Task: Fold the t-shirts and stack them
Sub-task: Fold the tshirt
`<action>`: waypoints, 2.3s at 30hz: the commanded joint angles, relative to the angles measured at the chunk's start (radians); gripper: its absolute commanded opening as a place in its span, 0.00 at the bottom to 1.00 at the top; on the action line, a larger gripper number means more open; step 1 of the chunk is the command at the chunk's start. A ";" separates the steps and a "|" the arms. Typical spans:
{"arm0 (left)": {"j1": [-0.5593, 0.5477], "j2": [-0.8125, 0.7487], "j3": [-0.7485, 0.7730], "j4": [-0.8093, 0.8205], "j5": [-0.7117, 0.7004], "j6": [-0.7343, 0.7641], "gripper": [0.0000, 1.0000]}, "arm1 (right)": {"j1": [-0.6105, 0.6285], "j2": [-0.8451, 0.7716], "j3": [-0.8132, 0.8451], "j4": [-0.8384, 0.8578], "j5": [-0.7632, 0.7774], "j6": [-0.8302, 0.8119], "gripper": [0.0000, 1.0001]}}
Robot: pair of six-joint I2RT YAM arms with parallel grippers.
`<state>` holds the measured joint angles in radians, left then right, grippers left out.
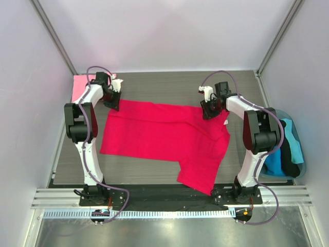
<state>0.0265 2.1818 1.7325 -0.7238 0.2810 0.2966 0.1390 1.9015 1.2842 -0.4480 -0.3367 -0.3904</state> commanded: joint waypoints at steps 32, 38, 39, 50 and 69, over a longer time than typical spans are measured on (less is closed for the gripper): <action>0.012 -0.047 0.105 -0.082 0.006 0.013 0.21 | 0.141 -0.355 -0.156 -0.104 0.055 0.030 0.29; 0.004 -0.047 0.105 -0.094 -0.014 0.032 0.21 | -0.012 -0.219 -0.016 -0.084 0.064 0.032 0.28; 0.006 -0.050 0.102 -0.094 -0.016 0.033 0.21 | -0.028 -0.208 -0.008 -0.089 0.061 0.019 0.29; -0.057 -0.041 0.159 -0.130 -0.026 0.053 0.22 | -0.064 -0.203 0.038 -0.081 0.097 -0.016 0.28; -0.045 0.024 0.196 -0.100 -0.170 0.058 0.49 | -0.245 0.129 0.302 -0.107 0.114 0.050 0.32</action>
<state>-0.0227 2.2002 1.9038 -0.8349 0.1406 0.3317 -0.1070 2.0388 1.5272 -0.5335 -0.1886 -0.3534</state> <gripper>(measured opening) 0.486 0.317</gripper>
